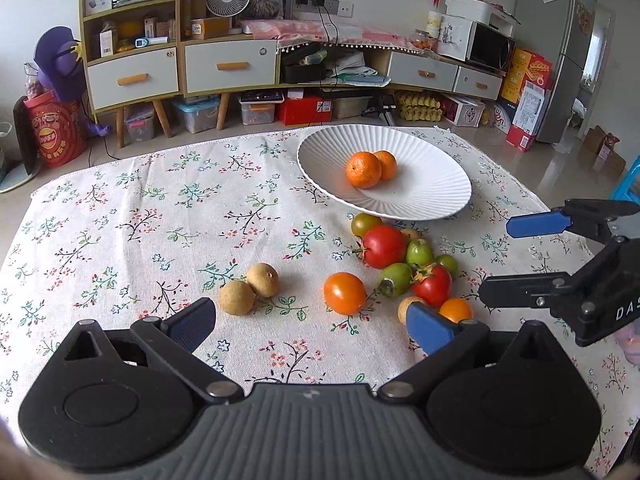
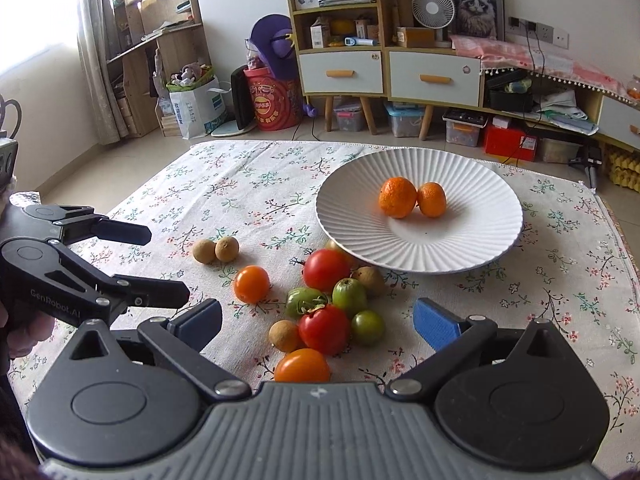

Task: Organize fruits
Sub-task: 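Withdraw both open tools from the bowl toward the remaining fruits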

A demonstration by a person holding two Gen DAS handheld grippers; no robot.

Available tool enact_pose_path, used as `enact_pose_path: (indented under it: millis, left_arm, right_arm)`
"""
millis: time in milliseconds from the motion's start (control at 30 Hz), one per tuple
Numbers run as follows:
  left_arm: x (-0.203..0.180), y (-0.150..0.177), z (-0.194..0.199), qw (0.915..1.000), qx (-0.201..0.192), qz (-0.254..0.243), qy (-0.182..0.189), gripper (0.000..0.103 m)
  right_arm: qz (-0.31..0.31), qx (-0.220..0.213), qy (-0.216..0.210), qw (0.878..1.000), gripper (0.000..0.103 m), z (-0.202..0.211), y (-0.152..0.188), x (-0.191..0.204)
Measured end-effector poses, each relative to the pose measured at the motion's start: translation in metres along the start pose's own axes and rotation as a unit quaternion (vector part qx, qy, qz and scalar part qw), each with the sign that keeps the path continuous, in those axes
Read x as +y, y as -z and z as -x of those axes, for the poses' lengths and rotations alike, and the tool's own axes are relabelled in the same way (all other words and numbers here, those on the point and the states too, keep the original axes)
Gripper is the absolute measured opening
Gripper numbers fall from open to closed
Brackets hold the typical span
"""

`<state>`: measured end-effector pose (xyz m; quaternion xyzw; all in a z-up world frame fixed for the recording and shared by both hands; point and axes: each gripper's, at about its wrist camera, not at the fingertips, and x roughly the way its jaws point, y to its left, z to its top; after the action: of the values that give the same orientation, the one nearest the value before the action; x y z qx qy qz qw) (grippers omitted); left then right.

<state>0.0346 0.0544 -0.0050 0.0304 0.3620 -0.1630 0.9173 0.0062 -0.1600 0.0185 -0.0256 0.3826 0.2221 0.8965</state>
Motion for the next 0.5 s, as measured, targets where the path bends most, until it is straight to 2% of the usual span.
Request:
enact_pose_path:
  millis: [233, 333, 500]
  left_arm:
    - [0.008, 0.025, -0.001, 0.9999, -0.013, -0.008, -0.004, 0.100]
    - [0.009, 0.035, -0.007, 0.9999, -0.004, -0.011, -0.007, 0.100]
    - [0.001, 0.046, -0.020, 0.9992, 0.017, -0.033, -0.010, 0.100]
  right_arm:
    - [0.000, 0.002, -0.003, 1.000, 0.102, -0.001, 0.024, 0.006]
    - [-0.002, 0.014, -0.006, 1.000, 0.102, -0.004, 0.034, 0.010]
    - [0.027, 0.040, -0.011, 0.999, 0.101, -0.015, 0.045, 0.024]
